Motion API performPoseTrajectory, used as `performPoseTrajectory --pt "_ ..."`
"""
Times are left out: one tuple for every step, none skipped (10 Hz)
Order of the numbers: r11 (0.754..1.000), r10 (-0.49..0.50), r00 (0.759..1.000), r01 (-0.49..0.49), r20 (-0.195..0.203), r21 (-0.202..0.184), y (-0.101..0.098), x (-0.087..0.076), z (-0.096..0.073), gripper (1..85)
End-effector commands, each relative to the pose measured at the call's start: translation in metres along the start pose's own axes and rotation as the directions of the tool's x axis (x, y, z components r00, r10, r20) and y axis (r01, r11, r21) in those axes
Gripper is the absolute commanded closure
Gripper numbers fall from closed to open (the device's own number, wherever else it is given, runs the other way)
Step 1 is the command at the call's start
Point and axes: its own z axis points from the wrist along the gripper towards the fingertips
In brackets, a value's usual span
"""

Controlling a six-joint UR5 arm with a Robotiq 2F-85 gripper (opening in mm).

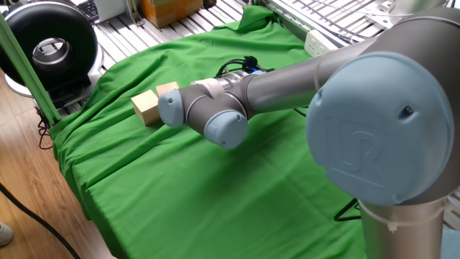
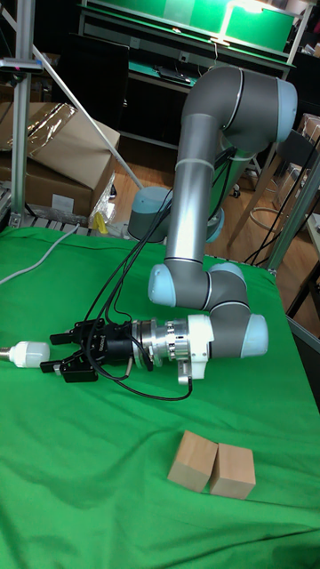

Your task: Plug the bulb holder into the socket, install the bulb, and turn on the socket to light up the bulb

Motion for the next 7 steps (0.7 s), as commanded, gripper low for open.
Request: performPoseTrajectory --pt "1.0 0.014 1.0 -0.014 0.004 -0.008 0.003 -0.005 0.006 19.3" --pt "1.0 0.016 1.0 -0.016 0.003 -0.012 0.004 -0.006 0.007 19.3" --pt "1.0 0.016 1.0 -0.016 0.002 -0.014 0.004 -0.005 0.007 19.3" --pt "1.0 0.016 1.0 -0.016 -0.008 -0.015 0.005 -0.004 0.007 19.3" --pt "1.0 0.022 1.0 -0.022 -0.016 -0.02 0.006 -0.003 0.007 19.3" --pt "0.999 0.029 1.0 -0.03 -0.01 -0.025 0.01 -0.005 0.01 19.3" --pt "0.999 0.037 0.999 -0.037 -0.005 -0.03 0.013 -0.007 0.014 19.3"
